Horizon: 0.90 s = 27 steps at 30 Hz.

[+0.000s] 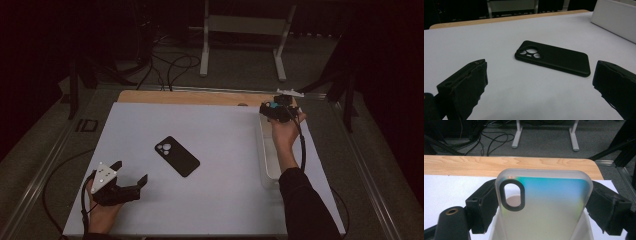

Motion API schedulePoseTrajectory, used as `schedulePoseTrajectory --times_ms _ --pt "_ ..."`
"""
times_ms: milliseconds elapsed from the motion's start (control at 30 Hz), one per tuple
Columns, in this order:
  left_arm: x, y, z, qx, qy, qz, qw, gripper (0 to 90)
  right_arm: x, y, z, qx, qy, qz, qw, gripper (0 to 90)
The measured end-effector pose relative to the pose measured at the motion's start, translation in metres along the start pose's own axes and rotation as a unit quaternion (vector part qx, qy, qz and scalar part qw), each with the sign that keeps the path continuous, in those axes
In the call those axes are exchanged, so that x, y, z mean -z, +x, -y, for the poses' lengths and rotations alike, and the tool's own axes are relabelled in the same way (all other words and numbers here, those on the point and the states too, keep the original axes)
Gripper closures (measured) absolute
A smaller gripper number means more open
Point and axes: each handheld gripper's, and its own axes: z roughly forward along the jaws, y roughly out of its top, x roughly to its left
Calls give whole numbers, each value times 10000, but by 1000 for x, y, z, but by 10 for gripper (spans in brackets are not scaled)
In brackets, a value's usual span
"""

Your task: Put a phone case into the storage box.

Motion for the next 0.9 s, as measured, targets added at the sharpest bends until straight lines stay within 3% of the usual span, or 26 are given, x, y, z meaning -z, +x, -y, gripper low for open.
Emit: schedulePoseTrajectory --times_ms 267,533,900 --pt "0 0 0 7 2 11 10000 3 -6 1 3 50 33 79 10000 164" --pt "1 1 0 5 2 9 10000 4 -8 0 1 -53 32 104 9999 163" --pt "0 1 1 14 10 15 10000 4 -12 1 1 43 -29 76 10000 160"
